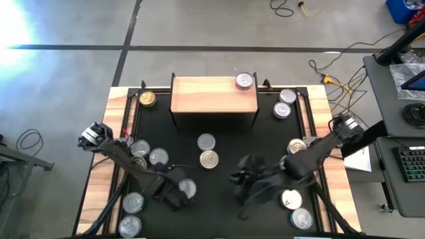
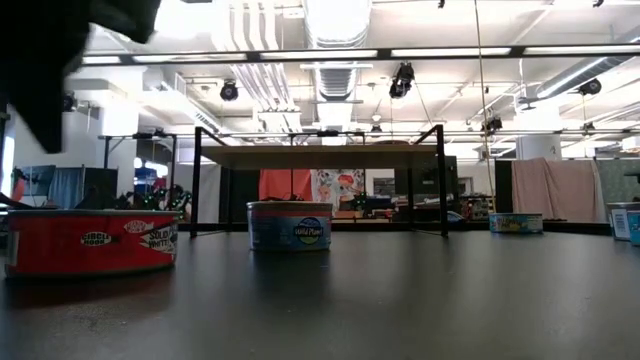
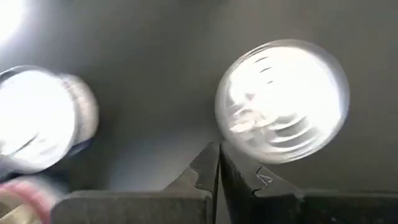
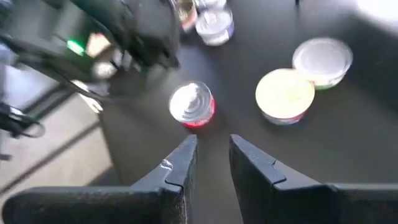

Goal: Stack canned seafood by type on shelf
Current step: Stack the red tuna can on top of the other red tuna can on the shelf

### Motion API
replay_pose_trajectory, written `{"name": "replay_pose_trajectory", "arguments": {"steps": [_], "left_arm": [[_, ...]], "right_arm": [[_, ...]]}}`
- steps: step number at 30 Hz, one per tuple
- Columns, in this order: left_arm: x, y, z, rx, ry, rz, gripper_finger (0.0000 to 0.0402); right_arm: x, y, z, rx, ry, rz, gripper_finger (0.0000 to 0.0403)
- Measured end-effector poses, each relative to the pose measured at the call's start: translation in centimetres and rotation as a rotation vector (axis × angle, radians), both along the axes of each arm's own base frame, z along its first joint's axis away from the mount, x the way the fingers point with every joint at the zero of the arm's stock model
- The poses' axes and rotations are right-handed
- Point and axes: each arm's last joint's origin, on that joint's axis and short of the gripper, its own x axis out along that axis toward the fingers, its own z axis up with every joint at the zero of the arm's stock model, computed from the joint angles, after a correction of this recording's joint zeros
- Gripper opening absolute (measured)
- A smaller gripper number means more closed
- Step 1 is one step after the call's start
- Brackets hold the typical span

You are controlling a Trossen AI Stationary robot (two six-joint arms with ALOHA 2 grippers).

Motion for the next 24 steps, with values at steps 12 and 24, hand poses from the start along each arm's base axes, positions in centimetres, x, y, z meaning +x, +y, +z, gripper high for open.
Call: {"name": "replay_pose_trajectory", "arguments": {"steps": [12,24], "left_arm": [[-4.2,-3.7,-4.3,-0.171,0.008,0.108,0.0],[-3.4,-1.1,-7.5,-0.148,-0.075,0.089,0.0]], "right_arm": [[7.7,-2.1,-11.3,0.17,0.314,-0.084,0.0082],[7.1,0.4,-11.8,0.312,0.338,-0.086,0.006]]}}
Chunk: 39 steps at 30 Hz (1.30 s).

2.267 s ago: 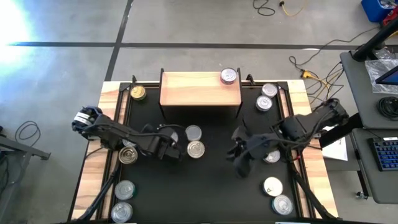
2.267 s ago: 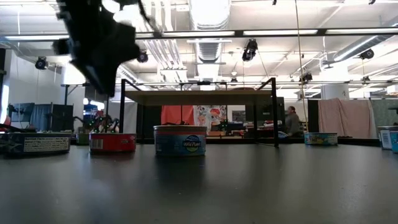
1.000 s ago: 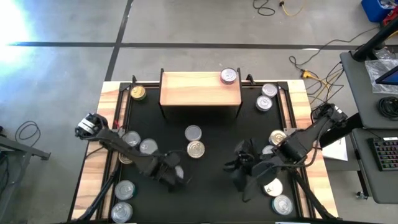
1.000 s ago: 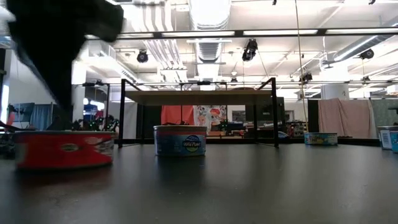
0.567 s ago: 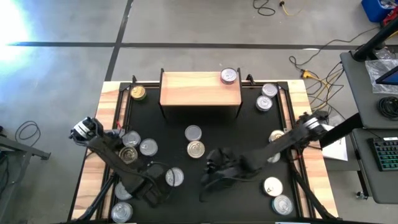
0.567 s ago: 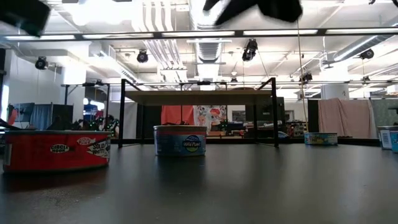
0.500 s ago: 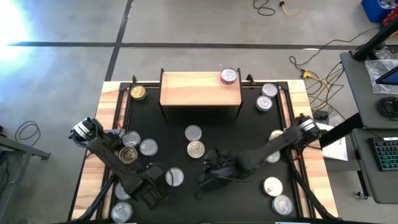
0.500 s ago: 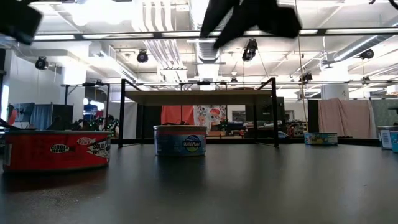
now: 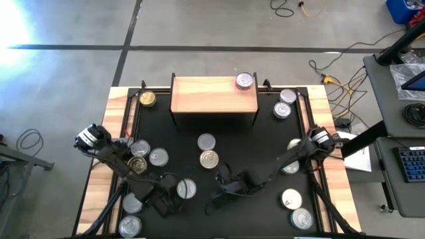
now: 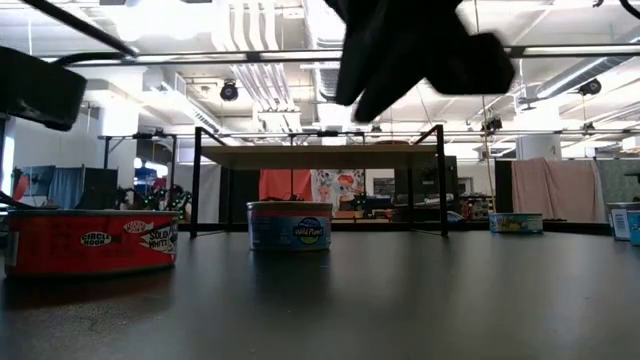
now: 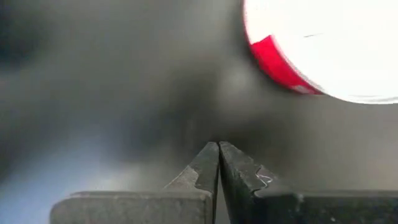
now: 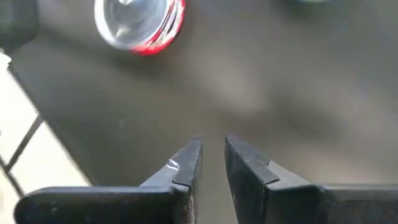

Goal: Stack canned seafood by type on shelf
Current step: Stack the red tuna can on top of the other red tuna can on the shelf

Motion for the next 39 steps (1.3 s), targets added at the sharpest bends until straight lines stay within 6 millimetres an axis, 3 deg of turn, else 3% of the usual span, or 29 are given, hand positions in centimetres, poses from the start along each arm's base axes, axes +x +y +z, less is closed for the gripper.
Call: {"name": "replay_pose_trajectory", "arguments": {"steps": [6,10,14,19,25,31,39], "left_arm": [[2.4,2.1,0.0,0.078,-0.045,-0.165,0.0],[4.3,4.9,0.0,0.203,-0.093,-0.117,0.0],[5.8,6.0,0.8,0.176,-0.119,-0.1,0.0],[6.9,4.9,2.9,0.191,-0.182,-0.154,0.0],[6.5,2.9,4.2,0.198,-0.214,-0.172,0.0],[5.9,1.4,4.7,0.175,-0.232,-0.204,0.0],[6.3,0.3,6.2,0.144,-0.282,-0.215,0.0]], "right_arm": [[-0.6,0.7,0.3,0.028,0.011,-0.037,0.0063],[-0.6,0.7,0.4,0.049,0.011,-0.077,0.0071],[-0.7,0.8,0.4,0.047,0.009,-0.064,0.008],[-1.2,0.6,0.4,-0.025,0.048,0.043,0.0094],[-3.2,-1.6,-0.3,-0.192,0.323,0.208,0.0126],[-6.4,-1.2,1.0,-0.264,0.504,0.434,0.02],[-11.1,0.4,2.9,-0.48,0.421,0.458,0.0313]]}}
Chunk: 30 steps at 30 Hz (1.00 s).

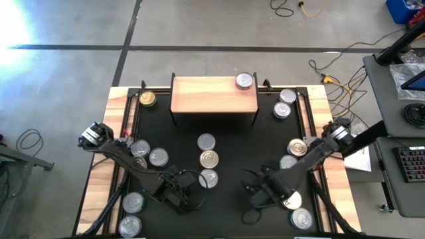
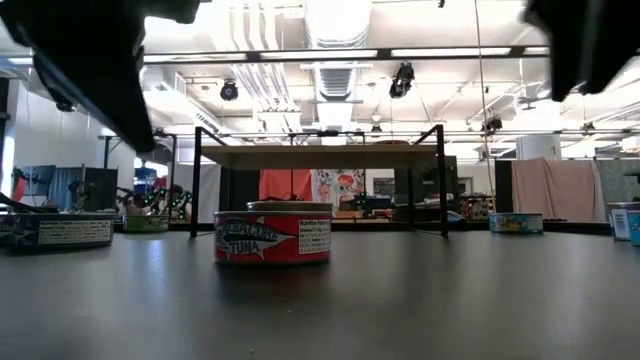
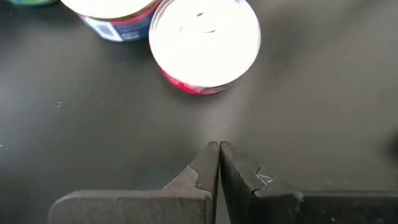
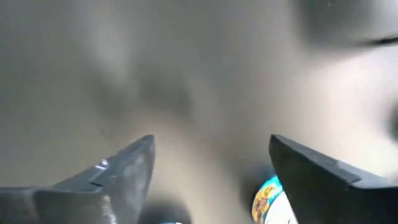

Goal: Stack canned seafood by type on shelf
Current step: Stack the red tuna can on top of the other red tuna can on the shelf

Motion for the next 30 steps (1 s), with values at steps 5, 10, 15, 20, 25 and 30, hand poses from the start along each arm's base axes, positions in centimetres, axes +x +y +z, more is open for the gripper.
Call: {"name": "replay_pose_trajectory", "arguments": {"steps": [5,10,15,20,25,30], "left_arm": [[0.4,-0.1,0.6,0.026,-0.032,-0.011,0.0],[0.3,-0.1,0.5,0.032,-0.021,-0.025,0.0],[0.3,-0.2,0.1,-0.022,-0.009,0.007,0.0],[0.1,0.2,-0.6,0.066,0.019,-0.122,0.0],[0.0,1.2,-2.4,0.115,0.04,-0.186,0.0],[-0.1,2.2,-4.7,0.138,0.001,-0.253,0.0]], "right_arm": [[-3.2,0.2,-1.5,0.031,-0.096,-0.028,0.0362],[-4.5,0.3,-4.1,0.159,-0.292,-0.001,0.0375],[-3.6,1.1,-6.7,0.218,-0.471,0.162,0.0376],[-2.0,1.5,-9.2,0.114,-0.532,0.25,0.0376],[0.7,0.9,-11.0,0.037,-0.503,0.265,0.0376],[3.7,-0.3,-12.5,0.027,-0.455,0.235,0.0376]]}}
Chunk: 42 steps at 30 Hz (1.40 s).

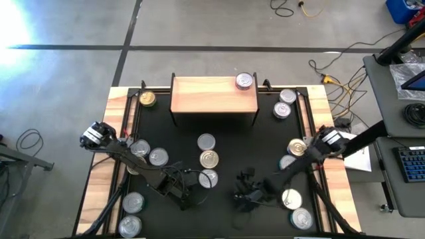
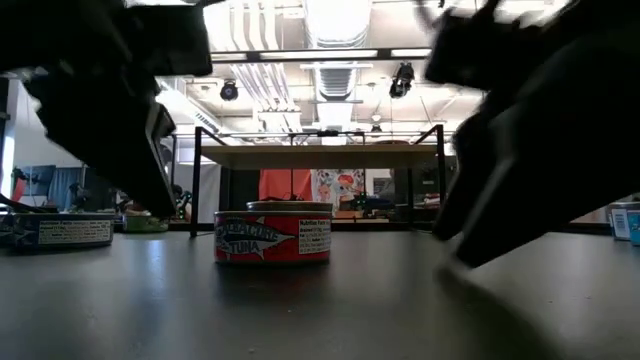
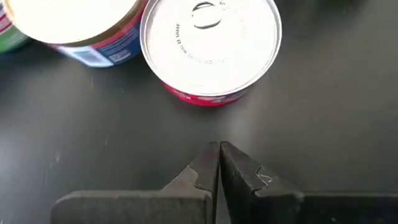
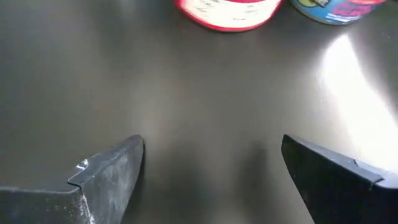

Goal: Stack canned seafood by type on shelf
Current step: Stack the red tuna can on top of the other red tuna can on the shelf

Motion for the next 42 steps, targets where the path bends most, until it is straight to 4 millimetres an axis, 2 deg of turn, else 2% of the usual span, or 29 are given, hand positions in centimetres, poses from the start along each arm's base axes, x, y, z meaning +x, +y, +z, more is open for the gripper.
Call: {"name": "replay_pose_trajectory", "arguments": {"steps": [5,9,16,24,30,35,42], "left_arm": [[-0.5,0.7,-1.5,0.102,0.025,-0.165,0.0],[-1.2,1.6,-2.5,0.166,0.084,-0.238,0.0],[-1.1,3.3,-3.8,0.095,0.077,-0.303,0.0],[-0.4,4.1,-4.2,0.1,-0.005,-0.357,0.0],[-0.3,4.1,-4.3,0.102,-0.019,-0.429,0.0],[-0.2,4.0,-4.2,0.089,-0.03,-0.437,0.0],[0.0,3.8,-4.1,0.095,-0.035,-0.522,0.0]], "right_arm": [[2.7,-0.3,-0.8,0.039,-0.02,0.017,0.0376],[4.8,-1.0,-1.2,0.109,-0.107,0.021,0.0376],[7.0,-2.9,-2.3,0.109,-0.182,-0.023,0.0376],[7.8,-4.4,-2.6,0.088,-0.193,-0.031,0.0376],[8.4,-4.3,-2.1,0.061,-0.191,0.0,0.0376],[8.8,-4.4,-1.6,0.073,-0.223,-0.066,0.0376],[9.2,-5.0,-2.6,0.055,-0.209,-0.017,0.0379]]}}
